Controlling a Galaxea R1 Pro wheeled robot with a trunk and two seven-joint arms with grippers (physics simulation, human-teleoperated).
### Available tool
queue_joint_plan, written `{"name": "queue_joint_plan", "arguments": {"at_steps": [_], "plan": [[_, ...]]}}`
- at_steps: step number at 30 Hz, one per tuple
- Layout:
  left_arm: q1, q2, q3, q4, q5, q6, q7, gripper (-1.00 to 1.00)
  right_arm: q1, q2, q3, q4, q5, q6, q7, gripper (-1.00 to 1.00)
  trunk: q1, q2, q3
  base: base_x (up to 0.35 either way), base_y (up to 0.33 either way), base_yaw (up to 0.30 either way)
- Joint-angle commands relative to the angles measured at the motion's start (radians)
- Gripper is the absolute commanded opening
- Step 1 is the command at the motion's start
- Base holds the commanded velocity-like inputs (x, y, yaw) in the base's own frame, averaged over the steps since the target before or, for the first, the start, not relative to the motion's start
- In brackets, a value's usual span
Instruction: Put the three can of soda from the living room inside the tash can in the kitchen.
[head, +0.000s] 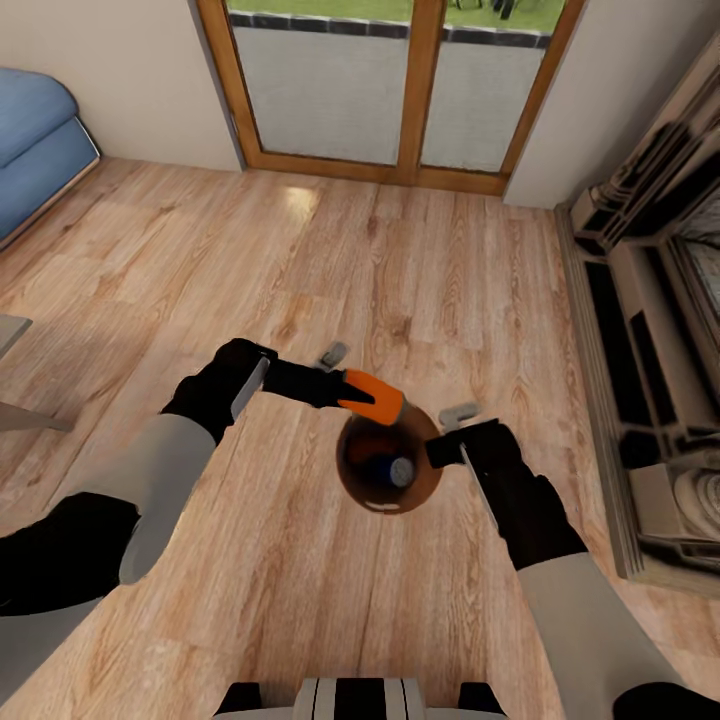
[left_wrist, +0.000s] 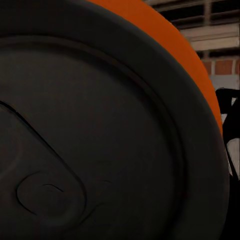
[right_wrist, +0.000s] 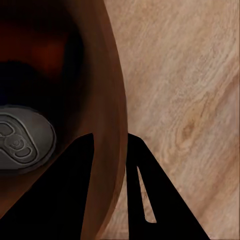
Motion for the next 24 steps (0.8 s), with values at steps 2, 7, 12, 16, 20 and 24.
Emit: {"name": "queue_joint_plan", "arguments": {"at_steps": [2,7,12,16,20,24], "plan": [[0.001,-0.014,-0.011,0.0,-0.005,0.0,0.002,-1.0,-0.001,0.003,0.002,-0.016,-0.042,0.003,0.003,-1.0,0.0,0.0,0.0,0.0,0.0,0.0],[0.007,-0.022,-0.02,-0.001,-0.012,0.0,0.022,-1.0,-0.001,0.005,0.002,-0.008,-0.04,0.003,0.003,-1.0,0.0,0.0,0.0,0.0,0.0,0.0],[0.011,-0.023,-0.034,-0.014,-0.012,0.0,0.09,-1.0,-0.002,0.005,0.002,-0.007,-0.04,0.003,0.003,-1.0,0.0,0.0,0.0,0.0,0.0,0.0],[0.012,-0.022,-0.077,-0.021,-0.013,0.0,0.116,-1.0,-0.004,0.005,0.001,-0.007,-0.039,0.003,0.003,-1.0,0.0,0.0,0.0,0.0,0.0,0.0],[0.015,-0.026,-0.093,-0.022,-0.011,0.0,0.169,-1.0,-0.005,0.006,0.001,-0.007,-0.037,0.003,0.003,-1.0,0.0,0.0,0.0,0.0,0.0,0.0],[0.018,-0.034,-0.099,-0.023,-0.011,0.0,0.195,-1.0,-0.006,0.005,0.001,-0.006,-0.037,0.003,0.003,-1.0,0.0,0.0,0.0,0.0,0.0,0.0]]}}
